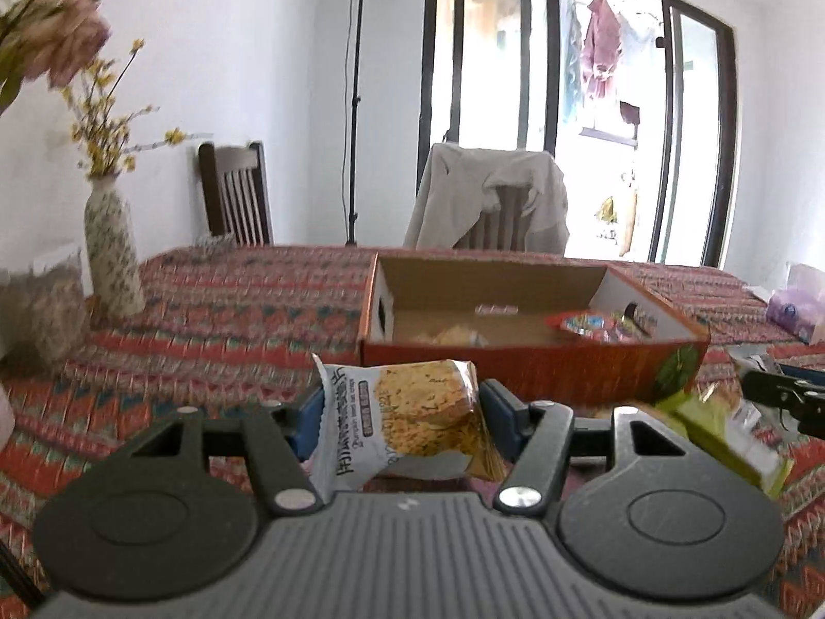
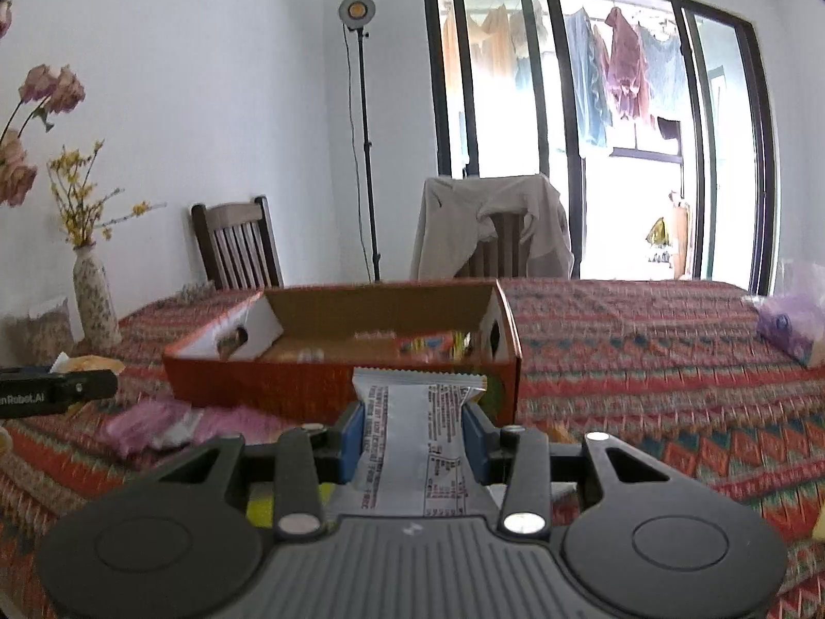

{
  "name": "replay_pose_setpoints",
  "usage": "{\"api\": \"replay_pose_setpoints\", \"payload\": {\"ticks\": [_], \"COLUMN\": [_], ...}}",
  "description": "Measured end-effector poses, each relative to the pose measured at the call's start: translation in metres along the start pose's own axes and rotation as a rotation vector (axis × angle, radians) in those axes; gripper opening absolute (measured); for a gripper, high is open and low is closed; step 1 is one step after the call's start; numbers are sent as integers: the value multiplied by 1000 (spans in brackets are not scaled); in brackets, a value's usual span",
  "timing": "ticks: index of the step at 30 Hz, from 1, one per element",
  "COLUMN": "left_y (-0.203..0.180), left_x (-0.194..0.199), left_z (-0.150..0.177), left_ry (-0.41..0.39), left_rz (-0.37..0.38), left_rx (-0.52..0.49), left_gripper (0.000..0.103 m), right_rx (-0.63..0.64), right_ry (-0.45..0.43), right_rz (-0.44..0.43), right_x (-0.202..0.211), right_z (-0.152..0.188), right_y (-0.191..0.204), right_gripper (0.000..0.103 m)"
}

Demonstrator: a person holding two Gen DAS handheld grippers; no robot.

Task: Organize snacks
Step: 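Grasp another white cracker bag with the left gripper while the right holds the wrapper, then carry both held snacks over the orange box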

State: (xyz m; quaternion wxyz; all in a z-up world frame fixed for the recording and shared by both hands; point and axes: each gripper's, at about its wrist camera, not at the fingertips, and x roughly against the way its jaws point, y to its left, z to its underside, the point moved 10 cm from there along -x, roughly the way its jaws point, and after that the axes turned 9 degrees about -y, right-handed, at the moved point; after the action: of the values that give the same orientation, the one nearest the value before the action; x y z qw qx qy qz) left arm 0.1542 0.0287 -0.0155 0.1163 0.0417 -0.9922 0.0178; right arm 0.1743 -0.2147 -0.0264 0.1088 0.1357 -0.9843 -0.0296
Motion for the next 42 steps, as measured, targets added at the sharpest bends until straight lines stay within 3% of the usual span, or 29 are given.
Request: {"api": "replay_pose_setpoints", "payload": {"ticks": [10,21,29,34,42], "left_y": [-27,-44,-45,-38,-33], "left_x": [-38,-96,-142,-164,-171], "left_z": [-47,-72,-69,-48,-28], "left_ry": [-70,-74,-67,-26,-3], "left_rz": [41,45,10,6,19], "left_rx": [-14,4,19,32,18], "left_gripper": [64,64,64,64,64], "right_rx": [-11,-23,-54,-51,-41], "right_ry": [-60,-54,-15,16,80], "right_rz": [-9,4,27,25,-11], "right_x": [-51,-127,-173,-186,-193], "right_z": [-45,-72,-58,-38,-16], "right_y": [6,16,18,16,21], "right_gripper": [40,40,40,40,40]}}
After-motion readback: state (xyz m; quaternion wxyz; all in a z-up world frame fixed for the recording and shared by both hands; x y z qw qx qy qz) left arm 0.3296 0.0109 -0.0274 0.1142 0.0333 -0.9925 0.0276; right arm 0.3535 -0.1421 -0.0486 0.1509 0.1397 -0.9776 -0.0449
